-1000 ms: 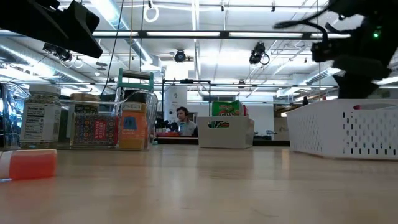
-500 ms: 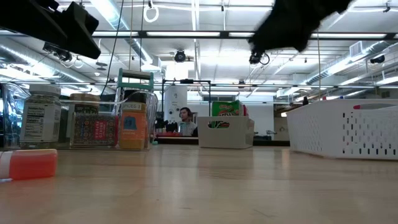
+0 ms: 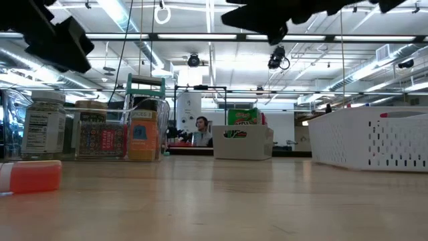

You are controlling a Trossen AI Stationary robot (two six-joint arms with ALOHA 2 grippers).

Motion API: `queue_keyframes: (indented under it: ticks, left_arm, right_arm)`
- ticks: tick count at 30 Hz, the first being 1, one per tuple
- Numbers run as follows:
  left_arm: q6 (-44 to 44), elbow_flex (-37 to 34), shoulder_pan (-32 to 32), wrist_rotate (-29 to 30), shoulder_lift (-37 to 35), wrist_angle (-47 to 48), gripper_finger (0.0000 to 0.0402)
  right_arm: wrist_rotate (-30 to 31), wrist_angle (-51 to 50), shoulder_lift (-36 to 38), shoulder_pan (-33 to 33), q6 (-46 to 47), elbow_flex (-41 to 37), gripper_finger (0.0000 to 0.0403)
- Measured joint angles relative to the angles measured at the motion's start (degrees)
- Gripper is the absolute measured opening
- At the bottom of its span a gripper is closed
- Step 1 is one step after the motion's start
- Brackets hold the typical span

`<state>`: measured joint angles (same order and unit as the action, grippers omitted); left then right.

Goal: Pick & Place Kitchen Items
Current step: Put the pink food coloring bottle into the white bin

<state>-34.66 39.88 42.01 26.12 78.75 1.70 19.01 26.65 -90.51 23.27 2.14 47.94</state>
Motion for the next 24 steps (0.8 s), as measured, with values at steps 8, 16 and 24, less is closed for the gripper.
queue_keyframes:
  ticks: [8, 16, 24]
  left_arm:
    - [2.2, -0.1, 2.4, -6.0, 1.3, 0.9, 0.0228]
    - [2.8, 0.1, 8.0, -12.2, 7.8, -0.6, 0.0228]
    - [2.5, 0.1, 12.9, -15.6, 16.2, -3.3, 0.0228]
  right_arm:
    - [-3.6, 11.8, -9.1, -2.3, -4.0, 0.0, 0.0224]
    - [-3.5, 12.5, -10.4, -4.5, -4.3, 0.0, 0.0224]
    - [-3.5, 12.8, -10.4, -5.6, -4.6, 0.0, 0.0224]
